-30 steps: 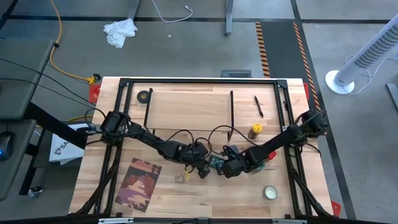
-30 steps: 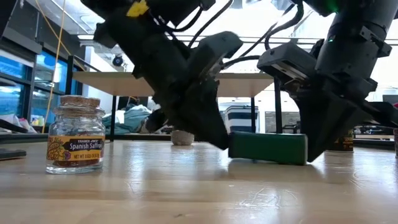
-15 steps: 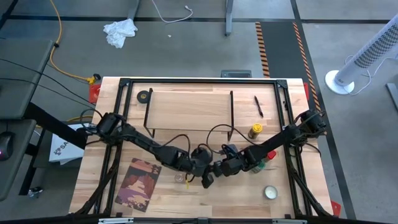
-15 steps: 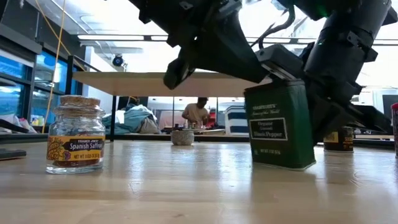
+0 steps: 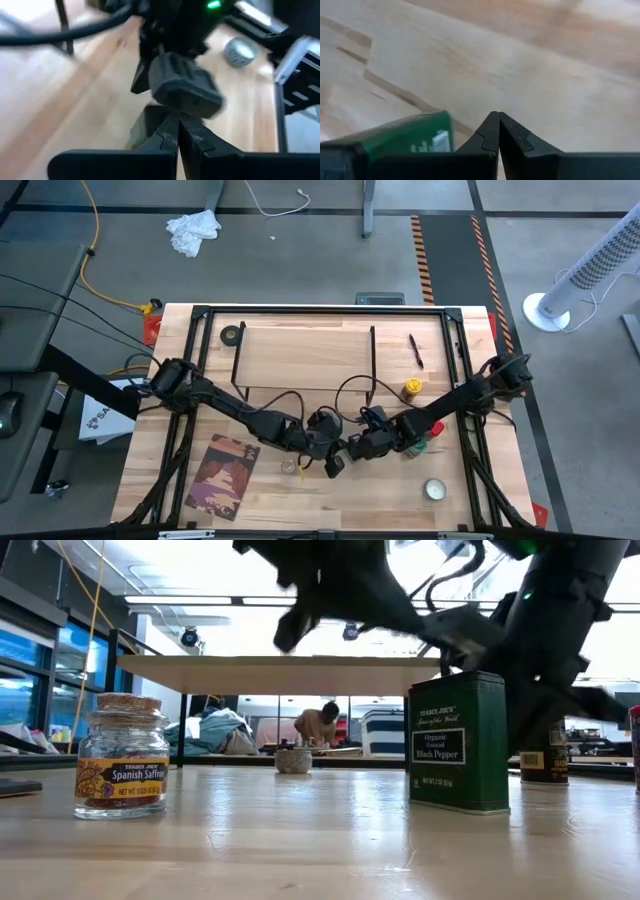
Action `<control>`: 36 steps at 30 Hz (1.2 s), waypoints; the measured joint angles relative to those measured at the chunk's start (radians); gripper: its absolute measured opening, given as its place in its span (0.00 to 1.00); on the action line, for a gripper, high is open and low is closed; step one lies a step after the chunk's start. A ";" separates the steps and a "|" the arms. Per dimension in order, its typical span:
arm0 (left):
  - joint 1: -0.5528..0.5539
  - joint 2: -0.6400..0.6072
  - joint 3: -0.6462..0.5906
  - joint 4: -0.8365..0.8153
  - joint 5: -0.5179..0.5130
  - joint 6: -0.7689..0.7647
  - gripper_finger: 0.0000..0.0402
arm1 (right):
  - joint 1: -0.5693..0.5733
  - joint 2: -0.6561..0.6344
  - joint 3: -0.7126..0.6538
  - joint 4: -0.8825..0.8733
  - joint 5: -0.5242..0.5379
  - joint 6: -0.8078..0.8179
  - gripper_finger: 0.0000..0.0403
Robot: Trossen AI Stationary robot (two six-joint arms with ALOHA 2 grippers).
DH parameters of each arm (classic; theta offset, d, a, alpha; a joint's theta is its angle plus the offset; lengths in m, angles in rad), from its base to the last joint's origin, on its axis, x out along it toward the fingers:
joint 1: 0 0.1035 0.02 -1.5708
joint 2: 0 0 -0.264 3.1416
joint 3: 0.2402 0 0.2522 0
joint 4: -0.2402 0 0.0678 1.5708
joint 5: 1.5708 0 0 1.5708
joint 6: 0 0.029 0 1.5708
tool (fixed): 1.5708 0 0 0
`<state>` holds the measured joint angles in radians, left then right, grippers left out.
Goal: Shelf spices
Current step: Put the green seasoning can on the shelf
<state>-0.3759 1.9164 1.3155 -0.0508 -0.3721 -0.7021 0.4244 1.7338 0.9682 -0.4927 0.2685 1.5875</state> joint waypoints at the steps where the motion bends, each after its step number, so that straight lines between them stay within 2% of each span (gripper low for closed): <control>1: 0.000 -0.019 0.000 -0.003 0.000 0.038 0.00 | 0.000 -0.017 0.000 -0.033 0.003 -0.006 0.00; 6: -0.001 -0.163 0.002 -0.058 -0.026 0.198 0.00 | 0.003 -0.128 0.000 -0.109 0.014 -0.095 0.00; 12: -0.001 -0.370 0.002 -0.105 -0.064 0.311 0.00 | 0.016 -0.365 0.000 -0.086 0.160 -0.364 0.00; 16: -0.001 -0.469 0.002 -0.124 -0.125 0.367 0.00 | 0.013 -0.518 0.000 -0.056 0.168 -0.584 0.00; 20: 0.001 -0.541 0.002 -0.194 -0.191 0.407 0.02 | 0.014 -0.620 0.000 -0.057 0.198 -0.656 0.00; 24: 0.004 -0.596 0.000 -0.320 -0.241 0.392 0.11 | 0.011 -0.669 0.000 -0.067 0.294 -0.707 0.00; 27: 0.004 -0.624 0.000 -0.379 -0.276 0.352 0.19 | -0.006 -0.675 0.000 -0.072 0.326 -0.731 0.00; 30: 0.011 -0.639 0.000 -0.364 -0.287 0.312 0.28 | -0.021 -0.675 0.000 -0.069 0.325 -0.764 0.00; 32: 0.027 -0.638 0.000 -0.328 -0.248 0.289 0.35 | -0.030 -0.675 0.000 -0.061 0.321 -0.811 0.02; 36: 0.078 -0.609 -0.001 -0.236 -0.192 0.297 0.44 | -0.063 -0.681 0.000 -0.056 0.258 -0.938 0.14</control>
<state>-0.2981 1.3076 1.3148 -0.2870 -0.5638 -0.4047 0.3616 1.0527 0.9684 -0.5491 0.5269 0.6496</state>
